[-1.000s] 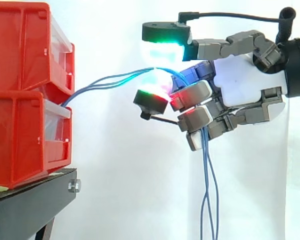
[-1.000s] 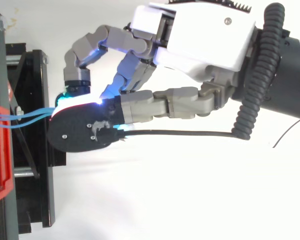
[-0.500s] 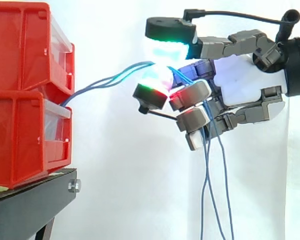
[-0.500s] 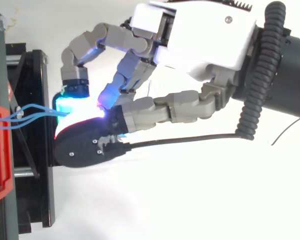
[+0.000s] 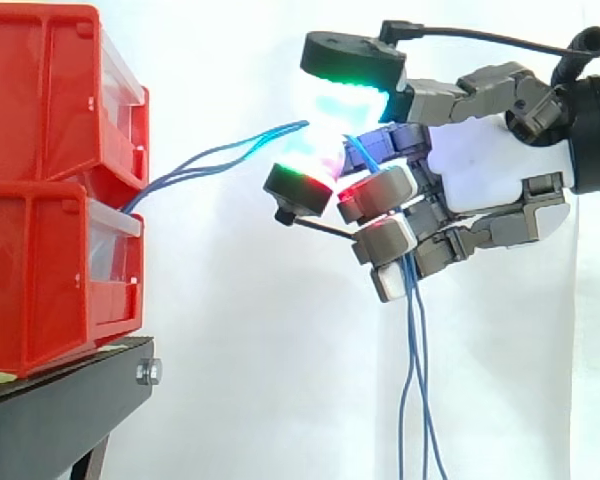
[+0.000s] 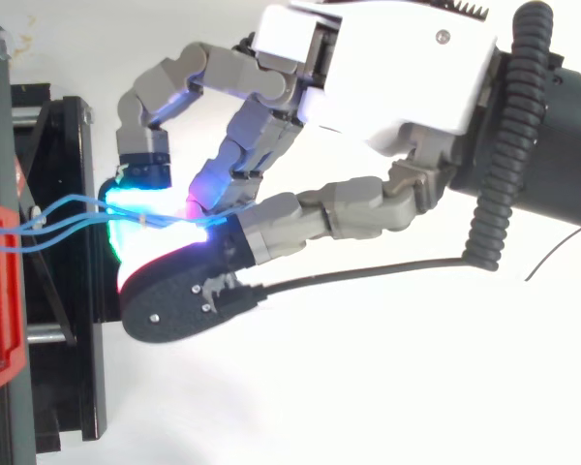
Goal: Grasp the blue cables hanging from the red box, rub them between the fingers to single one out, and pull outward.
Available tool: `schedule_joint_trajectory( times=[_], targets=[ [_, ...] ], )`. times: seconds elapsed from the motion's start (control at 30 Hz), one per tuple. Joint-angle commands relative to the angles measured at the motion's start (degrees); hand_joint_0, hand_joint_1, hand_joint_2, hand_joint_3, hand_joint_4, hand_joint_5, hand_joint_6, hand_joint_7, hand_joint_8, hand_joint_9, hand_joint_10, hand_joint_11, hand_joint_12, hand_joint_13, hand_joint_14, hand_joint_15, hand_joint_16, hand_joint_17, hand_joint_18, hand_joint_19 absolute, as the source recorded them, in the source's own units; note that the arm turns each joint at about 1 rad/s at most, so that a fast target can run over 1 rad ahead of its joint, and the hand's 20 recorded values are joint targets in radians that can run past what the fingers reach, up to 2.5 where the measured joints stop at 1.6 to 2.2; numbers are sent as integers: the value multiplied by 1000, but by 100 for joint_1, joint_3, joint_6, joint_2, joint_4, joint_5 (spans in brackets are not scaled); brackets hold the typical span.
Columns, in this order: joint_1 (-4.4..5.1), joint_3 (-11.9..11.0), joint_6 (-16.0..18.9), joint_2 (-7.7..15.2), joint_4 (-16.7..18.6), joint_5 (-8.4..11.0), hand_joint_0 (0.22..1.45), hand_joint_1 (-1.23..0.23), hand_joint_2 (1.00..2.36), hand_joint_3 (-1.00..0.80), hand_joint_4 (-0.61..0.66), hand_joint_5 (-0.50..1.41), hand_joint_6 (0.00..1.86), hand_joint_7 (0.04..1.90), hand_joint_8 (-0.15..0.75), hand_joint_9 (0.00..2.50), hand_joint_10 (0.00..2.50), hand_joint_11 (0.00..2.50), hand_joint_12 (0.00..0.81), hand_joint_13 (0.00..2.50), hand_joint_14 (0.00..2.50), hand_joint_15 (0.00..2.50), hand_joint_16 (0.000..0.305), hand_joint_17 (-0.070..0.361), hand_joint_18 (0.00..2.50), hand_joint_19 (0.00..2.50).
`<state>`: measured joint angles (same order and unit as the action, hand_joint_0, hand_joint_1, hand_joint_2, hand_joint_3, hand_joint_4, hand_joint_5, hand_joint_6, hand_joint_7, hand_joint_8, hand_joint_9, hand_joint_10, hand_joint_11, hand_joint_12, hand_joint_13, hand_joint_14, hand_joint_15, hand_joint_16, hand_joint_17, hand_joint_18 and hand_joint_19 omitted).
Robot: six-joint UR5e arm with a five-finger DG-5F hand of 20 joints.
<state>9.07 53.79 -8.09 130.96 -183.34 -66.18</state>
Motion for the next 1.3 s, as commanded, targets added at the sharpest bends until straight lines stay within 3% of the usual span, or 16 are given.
schedule_joint_trajectory(
  times=[0.0,0.13,0.3,0.4,0.57,0.7,0.97,1.07,1.27],
  targets=[
    [-11,0,9,0,0,0,485,-758,1000,-500,88,-153,936,1016,276,1219,4,1430,374,1110,30,1069,46,104,877,785],
    [-20,-9,9,0,0,0,442,-522,1000,-500,126,-155,907,1000,300,1237,6,1400,403,1142,25,1067,52,118,919,812],
    [-55,-79,9,0,-141,-26,490,-375,1000,-500,118,-160,888,1012,269,1226,8,1414,385,1124,28,1094,50,112,878,852],
    [-81,-88,9,0,-185,-26,585,-523,1004,-439,115,-164,883,1052,240,1205,12,1433,348,1100,29,1103,45,100,831,877],
    [-99,-79,9,0,-220,-26,599,-675,1015,-157,110,-163,916,1044,282,1222,7,1405,388,1127,27,1072,50,113,888,822],
    [-99,-79,9,0,-238,-26,633,-756,1018,-96,38,-166,925,1096,265,1184,7,1427,365,1095,29,1074,47,106,865,814],
    [-99,-70,0,0,-255,-26,741,-866,1012,-348,-79,-180,944,1073,228,1130,9,1431,336,1004,32,1031,43,96,798,757],
    [-99,61,0,0,-255,-26,768,-863,1001,-484,-87,-182,944,1030,215,1112,9,1408,339,989,32,1010,42,95,792,742],
    [-81,202,0,0,-203,-26,717,-886,1000,-500,-26,-175,940,1048,221,1128,10,1390,334,980,33,991,41,92,797,732]
  ],
)
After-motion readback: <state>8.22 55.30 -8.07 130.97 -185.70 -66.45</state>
